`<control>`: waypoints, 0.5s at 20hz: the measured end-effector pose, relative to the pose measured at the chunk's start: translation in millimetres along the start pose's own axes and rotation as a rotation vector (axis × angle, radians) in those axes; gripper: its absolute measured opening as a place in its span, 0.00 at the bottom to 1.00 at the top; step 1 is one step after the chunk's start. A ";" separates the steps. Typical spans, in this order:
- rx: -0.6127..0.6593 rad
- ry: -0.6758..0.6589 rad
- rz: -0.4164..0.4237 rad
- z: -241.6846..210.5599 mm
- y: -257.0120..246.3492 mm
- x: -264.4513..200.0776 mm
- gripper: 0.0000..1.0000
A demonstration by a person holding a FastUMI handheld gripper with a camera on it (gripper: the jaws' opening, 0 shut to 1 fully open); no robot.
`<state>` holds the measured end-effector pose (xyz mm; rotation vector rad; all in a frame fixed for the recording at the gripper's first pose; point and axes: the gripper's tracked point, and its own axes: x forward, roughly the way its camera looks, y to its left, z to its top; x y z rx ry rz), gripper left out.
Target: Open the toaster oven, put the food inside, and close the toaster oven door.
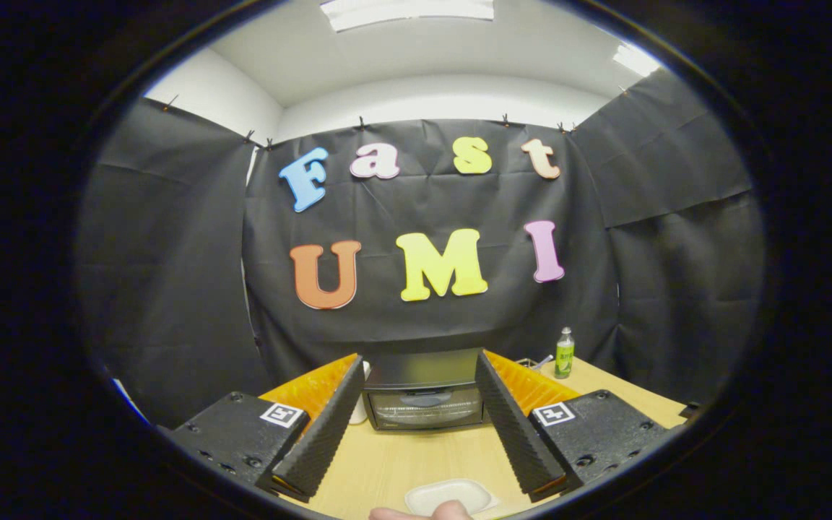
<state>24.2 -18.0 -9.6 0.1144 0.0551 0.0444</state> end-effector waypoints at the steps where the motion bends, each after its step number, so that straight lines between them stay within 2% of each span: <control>1: -0.004 -0.005 0.005 -1.2 1.4 -11.3 1.00; 5: -0.041 -0.004 0.008 -19.2 1.8 -43.5 1.00; 10: -0.043 0.055 -0.039 -51.3 -11.8 -48.9 1.00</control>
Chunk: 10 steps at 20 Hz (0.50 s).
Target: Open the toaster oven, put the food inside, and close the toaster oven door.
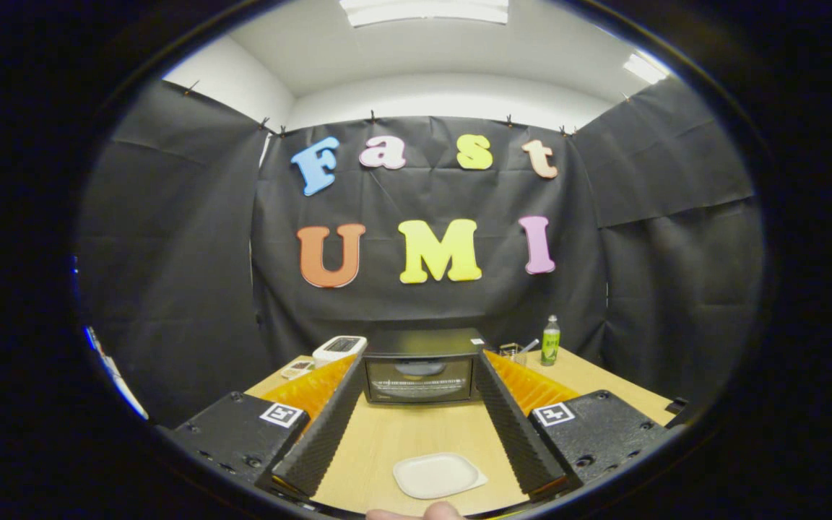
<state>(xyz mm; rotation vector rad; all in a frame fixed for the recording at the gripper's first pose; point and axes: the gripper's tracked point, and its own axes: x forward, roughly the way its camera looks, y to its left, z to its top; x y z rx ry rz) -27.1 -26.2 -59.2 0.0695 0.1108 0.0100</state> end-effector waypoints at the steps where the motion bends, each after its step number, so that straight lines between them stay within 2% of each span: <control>1: 0.019 0.009 -0.009 0.0 -3.1 0.3 1.00; 4: 0.049 0.025 -0.023 -4.7 -5.9 1.4 1.00; 10: 0.005 0.002 -0.044 -1.3 -2.8 -0.3 1.00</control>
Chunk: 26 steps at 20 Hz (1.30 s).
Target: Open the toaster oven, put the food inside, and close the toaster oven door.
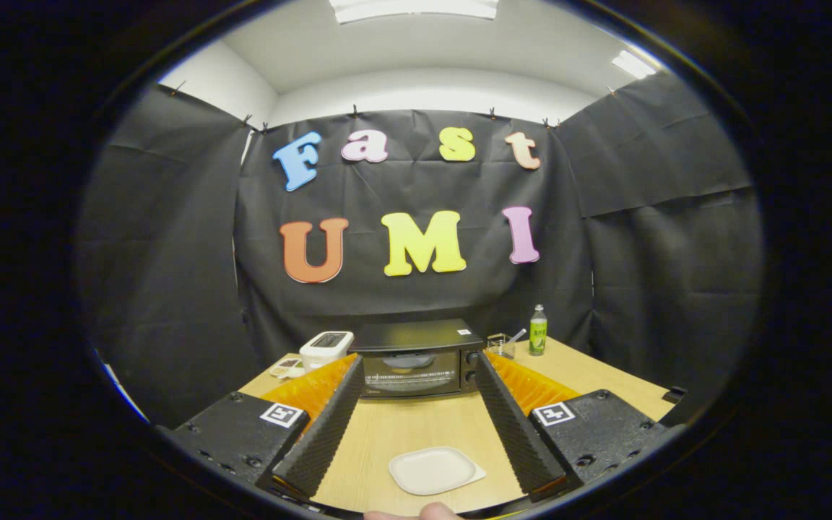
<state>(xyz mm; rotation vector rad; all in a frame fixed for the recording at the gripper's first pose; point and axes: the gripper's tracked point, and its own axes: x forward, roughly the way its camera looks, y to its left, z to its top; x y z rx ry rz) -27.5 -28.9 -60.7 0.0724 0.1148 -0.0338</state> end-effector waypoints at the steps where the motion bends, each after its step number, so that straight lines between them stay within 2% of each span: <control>1: -0.007 -0.005 -0.002 0.7 0.6 -0.2 1.00; 5: -0.043 -0.022 -0.002 2.0 7.4 0.6 1.00; 12: -0.028 0.027 0.025 -10.3 15.2 9.2 1.00; 26: -0.006 0.068 0.016 -24.6 14.3 24.1 1.00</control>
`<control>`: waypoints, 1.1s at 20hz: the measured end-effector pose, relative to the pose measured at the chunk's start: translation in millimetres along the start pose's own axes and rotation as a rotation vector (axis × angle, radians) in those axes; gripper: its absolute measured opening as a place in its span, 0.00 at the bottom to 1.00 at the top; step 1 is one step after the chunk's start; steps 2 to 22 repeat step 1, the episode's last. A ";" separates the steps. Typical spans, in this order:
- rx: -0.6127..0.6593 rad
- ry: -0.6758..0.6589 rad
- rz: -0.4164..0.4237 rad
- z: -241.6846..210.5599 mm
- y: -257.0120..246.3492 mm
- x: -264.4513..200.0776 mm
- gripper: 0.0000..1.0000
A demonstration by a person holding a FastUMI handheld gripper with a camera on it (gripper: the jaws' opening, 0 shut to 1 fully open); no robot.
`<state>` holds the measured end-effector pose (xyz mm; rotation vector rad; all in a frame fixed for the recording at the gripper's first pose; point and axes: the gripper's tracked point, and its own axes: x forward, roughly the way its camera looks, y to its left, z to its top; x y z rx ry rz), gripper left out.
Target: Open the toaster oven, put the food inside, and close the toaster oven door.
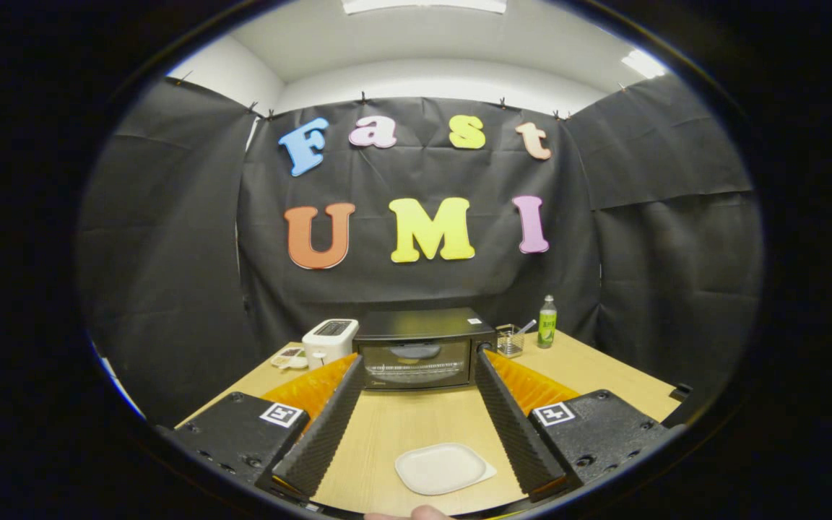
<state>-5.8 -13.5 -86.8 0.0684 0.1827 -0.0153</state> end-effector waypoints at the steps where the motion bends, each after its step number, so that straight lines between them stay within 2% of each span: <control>1: 0.004 0.004 0.001 -1.8 0.7 1.5 1.00; 22: 0.004 0.004 0.001 -1.8 0.7 1.5 1.00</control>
